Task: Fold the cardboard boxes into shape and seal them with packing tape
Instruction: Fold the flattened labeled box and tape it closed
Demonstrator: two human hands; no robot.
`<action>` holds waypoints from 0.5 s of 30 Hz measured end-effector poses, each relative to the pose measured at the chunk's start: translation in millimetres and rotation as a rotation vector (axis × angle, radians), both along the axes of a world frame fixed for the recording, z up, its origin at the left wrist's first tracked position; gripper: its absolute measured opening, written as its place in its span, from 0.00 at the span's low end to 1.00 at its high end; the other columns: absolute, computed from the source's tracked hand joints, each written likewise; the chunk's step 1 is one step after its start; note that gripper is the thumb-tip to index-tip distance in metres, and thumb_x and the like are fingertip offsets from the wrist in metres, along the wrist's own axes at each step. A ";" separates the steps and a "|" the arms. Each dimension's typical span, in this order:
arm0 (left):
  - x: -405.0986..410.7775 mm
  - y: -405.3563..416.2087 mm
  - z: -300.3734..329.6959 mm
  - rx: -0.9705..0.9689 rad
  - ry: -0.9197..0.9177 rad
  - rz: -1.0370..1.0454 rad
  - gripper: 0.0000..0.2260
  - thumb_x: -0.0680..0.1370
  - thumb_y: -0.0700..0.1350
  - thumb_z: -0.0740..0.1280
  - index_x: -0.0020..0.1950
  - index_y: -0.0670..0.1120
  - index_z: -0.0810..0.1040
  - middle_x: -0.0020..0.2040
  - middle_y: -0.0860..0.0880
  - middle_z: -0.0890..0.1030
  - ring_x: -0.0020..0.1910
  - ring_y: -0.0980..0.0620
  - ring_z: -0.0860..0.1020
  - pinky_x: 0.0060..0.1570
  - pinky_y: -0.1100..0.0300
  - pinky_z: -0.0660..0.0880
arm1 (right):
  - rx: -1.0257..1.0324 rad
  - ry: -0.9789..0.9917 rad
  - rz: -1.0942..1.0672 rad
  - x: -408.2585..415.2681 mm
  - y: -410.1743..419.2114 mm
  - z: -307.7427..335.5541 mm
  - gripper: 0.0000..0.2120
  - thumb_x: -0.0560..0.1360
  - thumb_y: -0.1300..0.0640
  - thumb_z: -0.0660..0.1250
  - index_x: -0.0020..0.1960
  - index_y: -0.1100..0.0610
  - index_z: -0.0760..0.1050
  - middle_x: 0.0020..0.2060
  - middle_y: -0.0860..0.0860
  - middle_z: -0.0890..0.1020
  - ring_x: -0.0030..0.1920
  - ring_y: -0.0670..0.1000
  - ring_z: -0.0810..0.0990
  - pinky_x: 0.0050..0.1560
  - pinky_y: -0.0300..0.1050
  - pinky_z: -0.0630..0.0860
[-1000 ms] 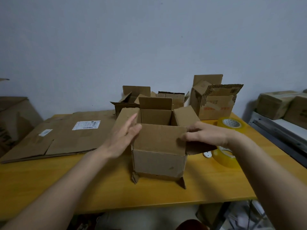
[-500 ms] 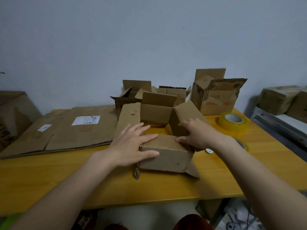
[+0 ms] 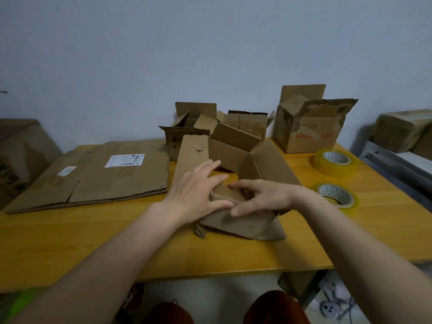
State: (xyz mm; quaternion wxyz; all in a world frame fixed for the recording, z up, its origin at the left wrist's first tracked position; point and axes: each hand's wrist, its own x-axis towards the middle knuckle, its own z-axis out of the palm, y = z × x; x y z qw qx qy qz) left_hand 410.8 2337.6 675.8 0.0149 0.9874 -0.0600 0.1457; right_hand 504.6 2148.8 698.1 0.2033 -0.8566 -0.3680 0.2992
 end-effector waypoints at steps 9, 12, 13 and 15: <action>-30.2 -5.4 -19.4 0.130 -0.348 0.133 0.57 0.59 0.70 0.73 0.76 0.43 0.53 0.76 0.38 0.59 0.76 0.41 0.55 0.73 0.39 0.47 | 0.025 -0.175 0.057 8.0 -17.7 -5.1 0.40 0.71 0.55 0.73 0.75 0.43 0.56 0.64 0.47 0.70 0.61 0.49 0.70 0.63 0.46 0.70; -34.0 -10.3 -32.7 0.172 -0.316 0.215 0.62 0.55 0.69 0.76 0.77 0.44 0.49 0.76 0.39 0.54 0.76 0.40 0.52 0.72 0.36 0.46 | 0.051 -0.085 0.044 13.2 -32.3 3.1 0.36 0.72 0.57 0.72 0.74 0.41 0.59 0.62 0.47 0.72 0.61 0.50 0.73 0.64 0.51 0.72; -32.8 -14.7 -36.3 0.179 -0.294 0.253 0.62 0.55 0.68 0.77 0.77 0.44 0.49 0.76 0.39 0.53 0.76 0.40 0.51 0.71 0.35 0.46 | 0.061 -0.075 0.040 13.2 -35.8 3.7 0.35 0.72 0.57 0.72 0.73 0.41 0.60 0.62 0.47 0.72 0.60 0.50 0.73 0.63 0.52 0.73; -29.1 -24.0 -42.1 0.199 -0.258 0.303 0.62 0.55 0.66 0.78 0.77 0.46 0.47 0.76 0.41 0.50 0.76 0.39 0.49 0.69 0.32 0.51 | 0.062 -0.061 0.032 11.3 -41.2 2.7 0.34 0.72 0.57 0.72 0.73 0.40 0.62 0.62 0.48 0.72 0.60 0.51 0.73 0.63 0.53 0.73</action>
